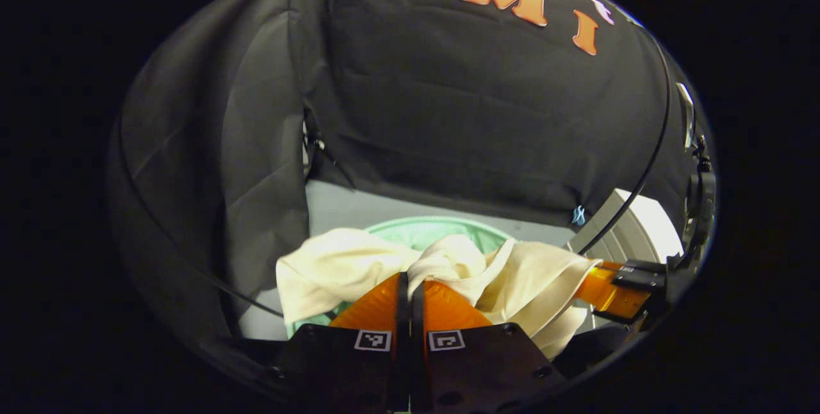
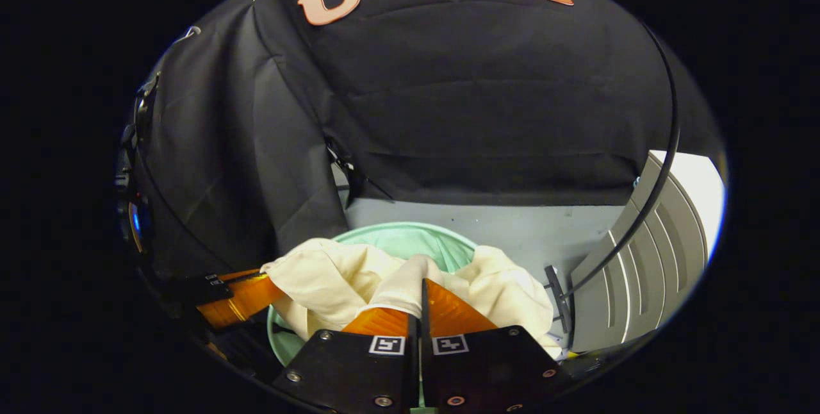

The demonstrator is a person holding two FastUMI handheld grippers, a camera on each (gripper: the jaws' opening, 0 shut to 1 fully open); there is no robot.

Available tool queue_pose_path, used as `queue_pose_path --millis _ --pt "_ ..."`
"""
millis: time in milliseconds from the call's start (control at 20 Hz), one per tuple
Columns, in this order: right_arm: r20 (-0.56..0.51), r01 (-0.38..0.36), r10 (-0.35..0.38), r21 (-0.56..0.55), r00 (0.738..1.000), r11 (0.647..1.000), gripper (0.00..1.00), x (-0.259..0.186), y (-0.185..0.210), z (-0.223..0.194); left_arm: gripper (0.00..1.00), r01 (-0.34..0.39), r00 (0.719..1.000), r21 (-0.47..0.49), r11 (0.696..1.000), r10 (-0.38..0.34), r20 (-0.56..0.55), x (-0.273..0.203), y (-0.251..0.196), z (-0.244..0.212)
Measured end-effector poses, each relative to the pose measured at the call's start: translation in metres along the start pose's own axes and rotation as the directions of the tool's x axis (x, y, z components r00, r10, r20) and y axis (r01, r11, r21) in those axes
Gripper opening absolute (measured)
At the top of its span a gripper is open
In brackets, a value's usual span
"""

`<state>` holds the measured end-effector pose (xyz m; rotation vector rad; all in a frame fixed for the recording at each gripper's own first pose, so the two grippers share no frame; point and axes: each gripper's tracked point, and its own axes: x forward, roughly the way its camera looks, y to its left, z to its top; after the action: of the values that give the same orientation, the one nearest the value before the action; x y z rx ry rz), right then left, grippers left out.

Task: Grasp the clothes on the hanger with both hands and then place them into the laundry hamper below.

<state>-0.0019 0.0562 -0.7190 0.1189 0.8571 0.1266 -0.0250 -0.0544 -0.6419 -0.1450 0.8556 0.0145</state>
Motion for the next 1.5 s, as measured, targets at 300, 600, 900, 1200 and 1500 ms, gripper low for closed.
queue_pose_path --millis 300,600,900,1200,1500 --pt "-0.125 0.023 -0.022 0.005 0.992 1.000 0.05 0.013 -0.004 -0.057 0.07 -0.064 0.988 0.005 0.998 0.064 -0.144 0.025 0.011 -0.048" --pt "-0.231 0.032 -0.017 0.060 0.973 0.998 0.09 0.029 0.006 -0.104 0.07 -0.086 0.958 0.022 0.996 0.088 -0.274 0.030 0.026 -0.098" --pt "-0.339 0.018 0.020 0.110 0.941 0.994 0.11 0.038 0.017 -0.150 0.07 -0.109 0.925 0.017 0.994 0.108 -0.364 0.031 0.038 -0.136" --pt "-0.345 0.043 -0.003 0.108 0.939 0.993 0.19 0.043 0.015 -0.156 0.19 -0.163 0.910 -0.014 0.987 0.145 -0.389 0.030 0.048 -0.150" --pt "-0.334 0.068 -0.035 0.087 0.942 0.994 0.63 0.042 0.006 -0.153 0.24 -0.194 0.915 0.022 0.981 0.189 -0.356 0.028 0.058 -0.137"
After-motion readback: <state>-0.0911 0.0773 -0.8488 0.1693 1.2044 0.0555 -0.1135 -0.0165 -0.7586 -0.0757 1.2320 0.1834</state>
